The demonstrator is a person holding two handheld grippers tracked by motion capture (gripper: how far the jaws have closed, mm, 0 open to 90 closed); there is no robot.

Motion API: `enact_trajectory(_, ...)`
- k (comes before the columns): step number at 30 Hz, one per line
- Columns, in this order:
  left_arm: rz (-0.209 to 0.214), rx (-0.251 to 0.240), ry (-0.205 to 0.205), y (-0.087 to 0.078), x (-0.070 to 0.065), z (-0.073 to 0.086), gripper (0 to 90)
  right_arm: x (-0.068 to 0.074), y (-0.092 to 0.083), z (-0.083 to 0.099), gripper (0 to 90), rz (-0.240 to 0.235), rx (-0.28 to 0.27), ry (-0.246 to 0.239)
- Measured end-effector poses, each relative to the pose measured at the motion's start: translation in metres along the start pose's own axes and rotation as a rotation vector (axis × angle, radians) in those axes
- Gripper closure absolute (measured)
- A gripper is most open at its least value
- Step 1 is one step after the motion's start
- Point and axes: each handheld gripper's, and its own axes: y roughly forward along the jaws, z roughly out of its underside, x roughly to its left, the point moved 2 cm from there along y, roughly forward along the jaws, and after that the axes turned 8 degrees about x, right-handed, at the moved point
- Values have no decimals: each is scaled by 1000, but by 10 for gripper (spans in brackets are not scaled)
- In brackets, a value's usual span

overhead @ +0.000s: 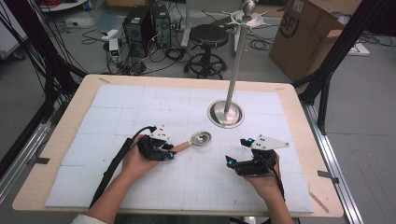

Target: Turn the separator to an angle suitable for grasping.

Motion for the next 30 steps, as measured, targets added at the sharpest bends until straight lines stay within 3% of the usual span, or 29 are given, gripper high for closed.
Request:
enact_trajectory(5,20,-4,27,6,-8,-8,680,0,-2,0,115,1,-4,4)
enact_trajectory(13,69,2,113,26,-35,-35,678,0,-3,0,115,1,-8,5)
enact_trajectory(19,96,0,149,37,-50,-50,677,-1,-5,0,115,3,-12,6)
enact_trajectory(30,122,-7,177,46,-62,-60,674,-1,-5,0,115,3,-10,0)
